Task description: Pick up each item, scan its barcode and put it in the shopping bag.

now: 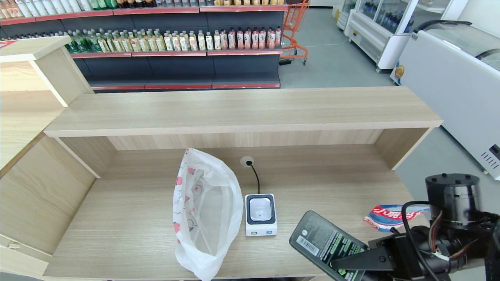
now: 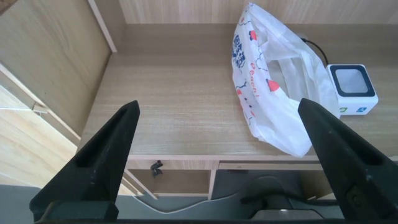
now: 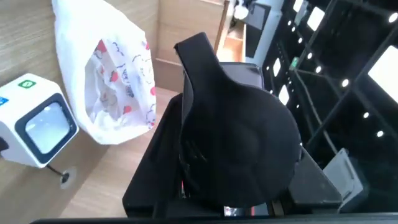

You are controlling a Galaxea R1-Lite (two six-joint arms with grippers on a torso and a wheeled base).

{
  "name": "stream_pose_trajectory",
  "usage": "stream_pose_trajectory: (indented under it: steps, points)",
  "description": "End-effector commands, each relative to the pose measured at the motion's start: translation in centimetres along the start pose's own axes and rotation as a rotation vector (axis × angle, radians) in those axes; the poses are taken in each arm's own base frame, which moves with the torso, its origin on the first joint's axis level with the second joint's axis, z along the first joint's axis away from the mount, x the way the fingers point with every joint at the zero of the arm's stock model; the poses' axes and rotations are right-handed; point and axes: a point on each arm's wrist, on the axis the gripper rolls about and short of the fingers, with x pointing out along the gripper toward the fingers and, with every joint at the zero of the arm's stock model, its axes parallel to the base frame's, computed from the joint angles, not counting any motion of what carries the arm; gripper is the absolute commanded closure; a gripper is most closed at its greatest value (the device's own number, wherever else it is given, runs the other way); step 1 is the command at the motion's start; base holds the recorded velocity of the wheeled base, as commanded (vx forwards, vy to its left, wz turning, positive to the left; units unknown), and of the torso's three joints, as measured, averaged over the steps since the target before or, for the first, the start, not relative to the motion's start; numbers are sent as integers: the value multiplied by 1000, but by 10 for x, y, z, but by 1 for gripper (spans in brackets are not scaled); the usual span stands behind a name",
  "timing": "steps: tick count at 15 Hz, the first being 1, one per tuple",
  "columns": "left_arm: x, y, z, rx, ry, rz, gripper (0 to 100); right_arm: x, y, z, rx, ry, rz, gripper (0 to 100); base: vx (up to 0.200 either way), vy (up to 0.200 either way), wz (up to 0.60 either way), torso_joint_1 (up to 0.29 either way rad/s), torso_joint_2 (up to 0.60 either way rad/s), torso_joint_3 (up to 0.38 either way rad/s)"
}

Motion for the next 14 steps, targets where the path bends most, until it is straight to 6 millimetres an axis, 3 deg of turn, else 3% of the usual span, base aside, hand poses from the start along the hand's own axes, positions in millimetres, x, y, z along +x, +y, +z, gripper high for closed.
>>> stream_pose_trajectory:
  steps: [1,4,14]
  points:
    - [0,0,0,0,0,1,0,20,8,2,-8,-75,-27,100,0,0,0,0,0,0]
    - [0,0,0,-2,0,1,0,31,5,-1,-66,-106,-55,100,0,0,0,0,0,0]
    - [0,0,0,0,0,1,0,34,11,-5,-76,-111,-59,100,0,0,0,0,0,0]
